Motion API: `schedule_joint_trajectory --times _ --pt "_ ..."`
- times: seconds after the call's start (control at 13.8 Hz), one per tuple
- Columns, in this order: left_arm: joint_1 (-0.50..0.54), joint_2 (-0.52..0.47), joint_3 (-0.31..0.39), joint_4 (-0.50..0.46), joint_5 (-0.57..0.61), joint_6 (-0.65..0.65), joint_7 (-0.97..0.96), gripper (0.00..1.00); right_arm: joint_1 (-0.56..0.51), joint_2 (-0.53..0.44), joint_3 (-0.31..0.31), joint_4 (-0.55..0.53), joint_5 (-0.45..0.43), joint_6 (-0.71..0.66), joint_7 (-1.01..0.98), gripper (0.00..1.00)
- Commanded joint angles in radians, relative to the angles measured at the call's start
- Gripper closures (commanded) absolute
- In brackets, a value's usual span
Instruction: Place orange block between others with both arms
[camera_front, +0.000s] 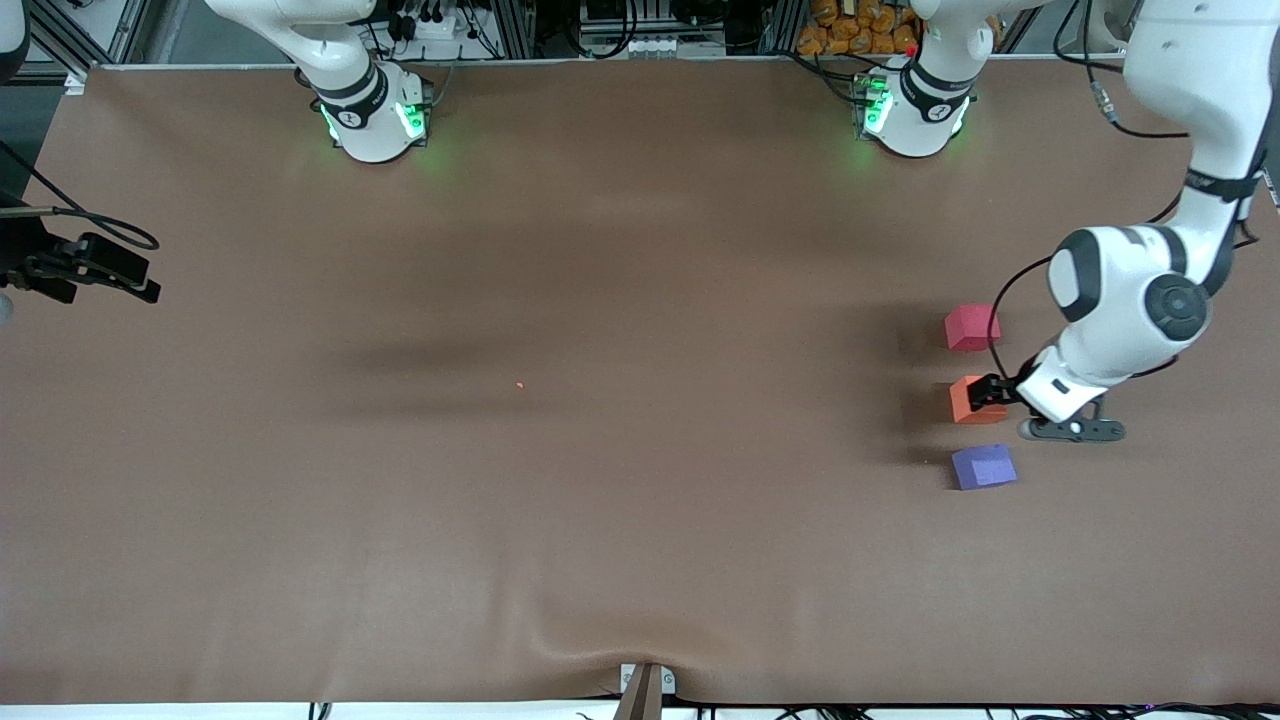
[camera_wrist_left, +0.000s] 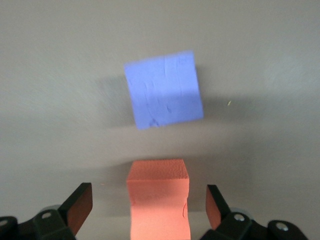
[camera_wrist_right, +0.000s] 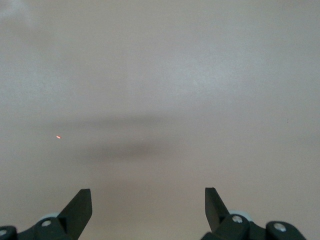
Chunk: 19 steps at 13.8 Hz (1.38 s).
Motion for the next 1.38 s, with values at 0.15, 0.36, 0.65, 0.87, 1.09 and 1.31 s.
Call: schedule_joint_trajectory --times 0.15,0.36,0.65,0.87,1.09,1.31 --pt "0.007 -0.117 -0.001 0.34 0.008 -0.452 0.001 0.0 0.0 -0.003 0.006 -0.001 -0.006 0.003 0.018 0.0" --pt "0.006 -0.116 -0.001 0.598 -0.001 -0.666 -0.003 0.0 0.0 -0.001 0.006 -0.001 -0.012 0.005 0.018 0.0" --pt "-0.002 -0.194 -0.016 0.634 -0.022 -0.775 -0.011 0.0 0.001 -0.001 0.006 -0.001 -0.012 0.005 0.018 0.0" --pt "-0.011 -0.267 -0.012 0.62 -0.03 -0.864 -0.01 0.0 0.014 0.001 0.006 0.001 -0.016 0.005 0.02 0.0" --pt "-0.06 -0.368 0.017 0.514 -0.032 -0.872 -0.02 0.0 0.015 0.001 0.006 -0.001 -0.019 0.005 0.018 0.0" --pt "-0.094 -0.477 0.019 0.372 -0.033 -0.863 -0.085 0.0 0.014 0.001 0.006 0.001 -0.045 0.005 0.018 0.0"
